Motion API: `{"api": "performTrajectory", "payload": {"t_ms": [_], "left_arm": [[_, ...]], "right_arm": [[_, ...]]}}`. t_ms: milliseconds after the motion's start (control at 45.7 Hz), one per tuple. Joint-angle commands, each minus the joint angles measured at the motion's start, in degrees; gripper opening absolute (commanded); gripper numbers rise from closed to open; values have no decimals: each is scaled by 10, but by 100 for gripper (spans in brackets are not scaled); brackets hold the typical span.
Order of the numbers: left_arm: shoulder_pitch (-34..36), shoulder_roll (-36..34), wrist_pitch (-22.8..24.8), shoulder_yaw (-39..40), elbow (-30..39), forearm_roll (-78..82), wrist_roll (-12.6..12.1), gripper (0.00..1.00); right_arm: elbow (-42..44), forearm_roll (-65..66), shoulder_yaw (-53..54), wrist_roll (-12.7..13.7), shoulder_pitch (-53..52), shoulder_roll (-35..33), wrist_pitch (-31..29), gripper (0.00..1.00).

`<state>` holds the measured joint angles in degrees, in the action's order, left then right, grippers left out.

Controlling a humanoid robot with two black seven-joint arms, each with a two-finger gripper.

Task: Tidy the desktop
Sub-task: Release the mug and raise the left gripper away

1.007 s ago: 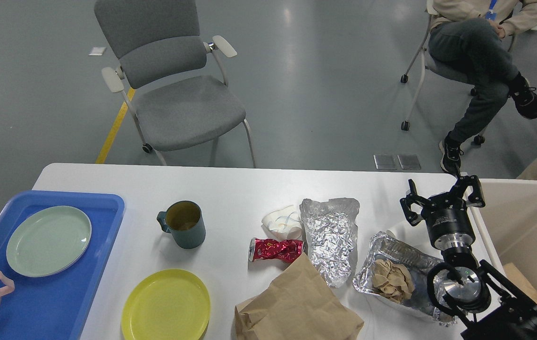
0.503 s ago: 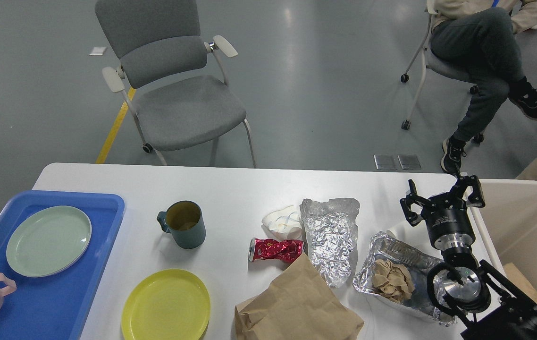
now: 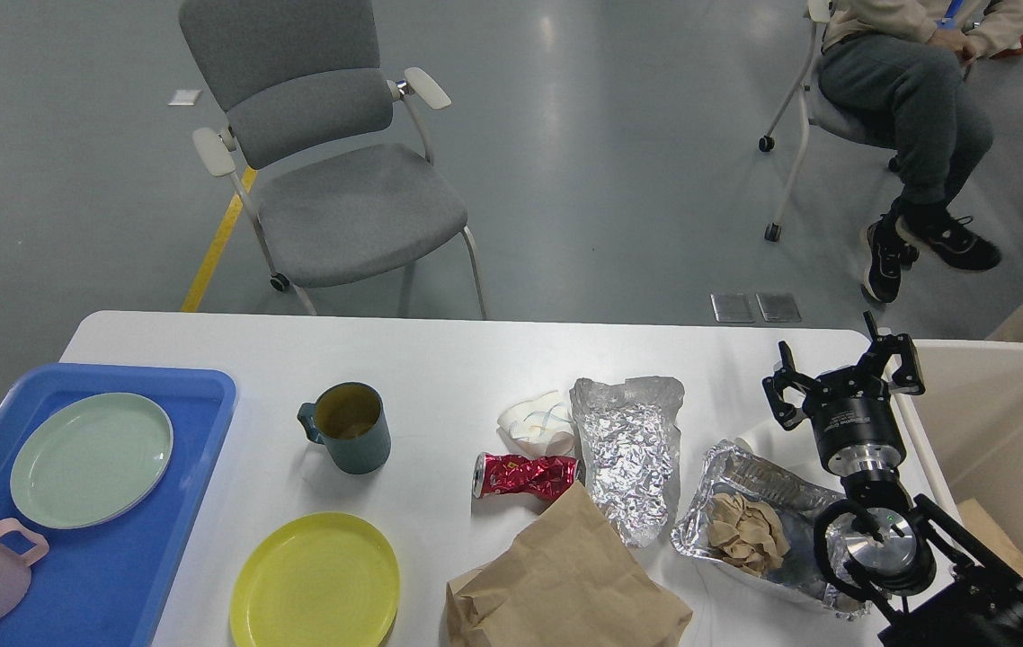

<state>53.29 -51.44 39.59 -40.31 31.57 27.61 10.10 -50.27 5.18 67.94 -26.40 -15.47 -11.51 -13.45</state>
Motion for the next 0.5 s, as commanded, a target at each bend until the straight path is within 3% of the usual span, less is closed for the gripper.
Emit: {"api": "performTrajectory", "payload": {"t_ms": [0,153,372,482], "left_arm": [[15,-8,17,-6,4,-2,-2,94],[84,-20,59,-68,30,-5,-1,94],[289,-11,57,-287,122,-78,-1,94],[401,37,55,-389,183,-116,-2,94]], "right_arm": [[0,0,0,0,0,0,0,100],[0,0,-1,0,0,0,0,100],[-1,0,0,0,0,0,0,100],[-1,0,0,0,0,0,0,100]]}}
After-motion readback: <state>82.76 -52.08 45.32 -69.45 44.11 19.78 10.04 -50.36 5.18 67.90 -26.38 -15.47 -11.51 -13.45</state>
